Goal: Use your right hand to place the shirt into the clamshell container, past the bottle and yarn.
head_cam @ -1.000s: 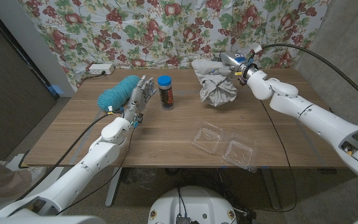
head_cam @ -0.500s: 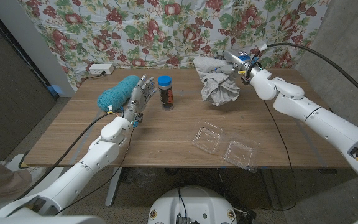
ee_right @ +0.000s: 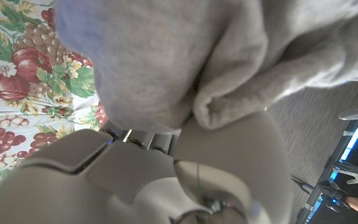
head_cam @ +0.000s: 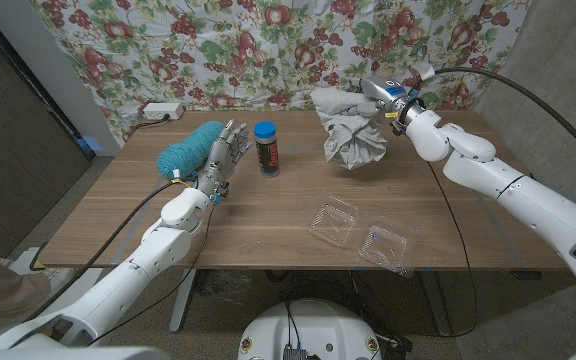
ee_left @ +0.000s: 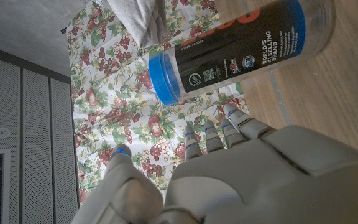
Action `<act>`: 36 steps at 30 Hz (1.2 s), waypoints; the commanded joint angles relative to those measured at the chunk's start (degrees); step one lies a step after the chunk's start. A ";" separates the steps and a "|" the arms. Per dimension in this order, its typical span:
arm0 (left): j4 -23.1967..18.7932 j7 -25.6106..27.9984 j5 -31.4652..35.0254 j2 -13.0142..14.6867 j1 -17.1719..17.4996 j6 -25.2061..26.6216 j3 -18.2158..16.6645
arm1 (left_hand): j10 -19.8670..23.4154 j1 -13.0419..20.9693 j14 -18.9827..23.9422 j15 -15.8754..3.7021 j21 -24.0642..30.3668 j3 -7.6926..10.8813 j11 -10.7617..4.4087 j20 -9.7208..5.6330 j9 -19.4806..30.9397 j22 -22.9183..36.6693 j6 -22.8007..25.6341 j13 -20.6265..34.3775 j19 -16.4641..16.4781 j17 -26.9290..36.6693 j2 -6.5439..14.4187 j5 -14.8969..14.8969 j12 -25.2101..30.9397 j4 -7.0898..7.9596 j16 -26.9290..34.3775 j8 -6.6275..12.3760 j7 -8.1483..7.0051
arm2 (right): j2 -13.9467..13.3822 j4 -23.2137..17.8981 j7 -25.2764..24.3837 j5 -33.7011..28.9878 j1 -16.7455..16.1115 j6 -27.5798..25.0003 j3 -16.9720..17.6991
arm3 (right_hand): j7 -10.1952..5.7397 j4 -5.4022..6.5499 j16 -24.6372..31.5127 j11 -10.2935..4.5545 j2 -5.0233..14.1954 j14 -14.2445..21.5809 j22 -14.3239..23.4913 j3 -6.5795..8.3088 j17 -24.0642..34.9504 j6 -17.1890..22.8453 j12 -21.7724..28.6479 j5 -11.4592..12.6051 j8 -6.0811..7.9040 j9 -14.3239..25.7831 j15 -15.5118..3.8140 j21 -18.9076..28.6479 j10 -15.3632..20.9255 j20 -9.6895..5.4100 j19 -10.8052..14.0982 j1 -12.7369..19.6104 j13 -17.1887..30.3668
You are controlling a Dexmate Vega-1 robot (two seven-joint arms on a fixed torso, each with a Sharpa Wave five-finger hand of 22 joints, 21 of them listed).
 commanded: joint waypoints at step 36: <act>-1.95 1.24 0.39 -0.10 1.30 0.20 0.25 | 0.90 0.00 -0.10 -3.40 0.31 -0.30 0.14 -2.54 0.08 0.35 0.22 0.18 0.85 0.23 0.63 -0.07 0.16 -0.18 0.31 -0.10 -0.15 | -6.98 -15.86 -0.04 1.66 -13.92 -6.49 9.91 | -0.17 0.00 -0.45 -3.25 4.11 -0.23 -3.66 -0.05 0.45 0.68 -0.63 0.16 -0.44 0.46 -5.85 4.12 3.21 -7.84 -1.66 3.30 0.44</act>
